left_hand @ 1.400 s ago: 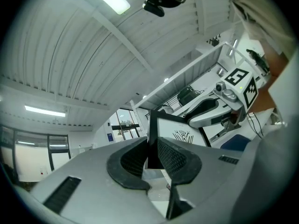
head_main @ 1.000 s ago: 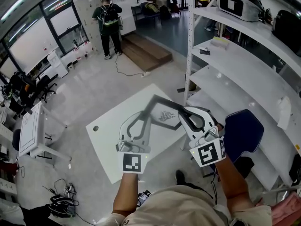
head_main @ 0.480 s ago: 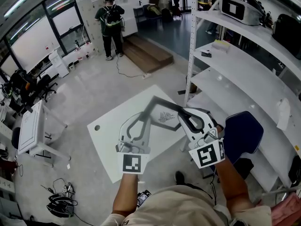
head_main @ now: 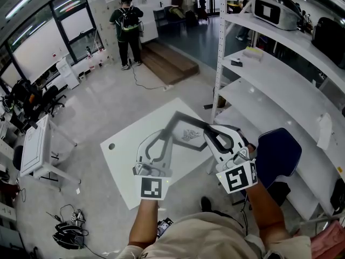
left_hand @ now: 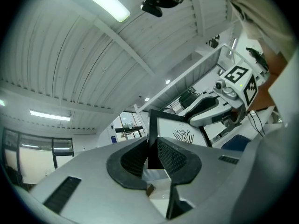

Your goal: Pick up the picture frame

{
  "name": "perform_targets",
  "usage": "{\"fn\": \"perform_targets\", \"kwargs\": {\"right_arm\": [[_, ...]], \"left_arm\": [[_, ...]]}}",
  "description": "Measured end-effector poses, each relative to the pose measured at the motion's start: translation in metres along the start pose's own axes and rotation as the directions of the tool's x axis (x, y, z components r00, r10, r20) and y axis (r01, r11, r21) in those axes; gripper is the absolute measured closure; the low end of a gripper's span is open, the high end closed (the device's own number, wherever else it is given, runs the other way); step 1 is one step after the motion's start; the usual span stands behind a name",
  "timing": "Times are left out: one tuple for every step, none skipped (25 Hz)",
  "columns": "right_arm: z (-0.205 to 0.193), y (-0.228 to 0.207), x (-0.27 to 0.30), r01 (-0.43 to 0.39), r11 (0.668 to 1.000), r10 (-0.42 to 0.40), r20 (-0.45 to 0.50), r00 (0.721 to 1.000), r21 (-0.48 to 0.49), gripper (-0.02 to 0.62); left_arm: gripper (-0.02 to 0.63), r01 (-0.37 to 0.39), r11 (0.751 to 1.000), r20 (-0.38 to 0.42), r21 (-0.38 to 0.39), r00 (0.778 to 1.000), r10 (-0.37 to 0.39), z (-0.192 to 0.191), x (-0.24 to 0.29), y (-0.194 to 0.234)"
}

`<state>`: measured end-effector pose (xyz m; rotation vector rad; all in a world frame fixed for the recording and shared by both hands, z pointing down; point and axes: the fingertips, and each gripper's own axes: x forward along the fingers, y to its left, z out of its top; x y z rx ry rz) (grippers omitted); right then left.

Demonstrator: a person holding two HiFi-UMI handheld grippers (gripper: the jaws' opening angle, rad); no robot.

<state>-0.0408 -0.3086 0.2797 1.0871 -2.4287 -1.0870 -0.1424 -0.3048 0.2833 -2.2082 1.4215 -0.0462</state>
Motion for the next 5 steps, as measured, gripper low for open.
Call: {"fn": "perform_targets", "kwargs": {"right_arm": [[-0.0003, 0.0004, -0.0003, -0.001, 1.000, 0.001, 0.000, 1.000, 0.001, 0.526], [-0.0006, 0.0006, -0.0007, -0.001, 1.000, 0.001, 0.000, 1.000, 0.001, 0.526], [-0.0009, 0.0006, -0.0013, -0.002, 1.000, 0.002, 0.001, 1.000, 0.002, 0.526], [-0.0013, 0.0006, -0.0019, -0.002, 1.000, 0.002, 0.001, 1.000, 0.002, 0.526], [-0.0017, 0.0005, -0.0025, -0.003, 1.000, 0.003, 0.002, 1.000, 0.003, 0.526]], "left_arm": [[0.531, 0.000, 1.000, -0.002, -0.001, 1.000, 0.000, -0.0006, -0.0004, -0.0004], [0.532, 0.000, 1.000, 0.000, -0.002, 1.000, 0.000, -0.0004, -0.0004, -0.0010], [0.531, -0.001, 1.000, 0.002, -0.002, 1.000, 0.001, -0.0001, -0.0003, -0.0016], [0.531, -0.001, 1.000, 0.004, -0.001, 1.000, 0.001, 0.0002, -0.0001, -0.0024], [0.531, -0.001, 1.000, 0.006, -0.001, 1.000, 0.001, 0.0005, 0.0001, -0.0031]]}}
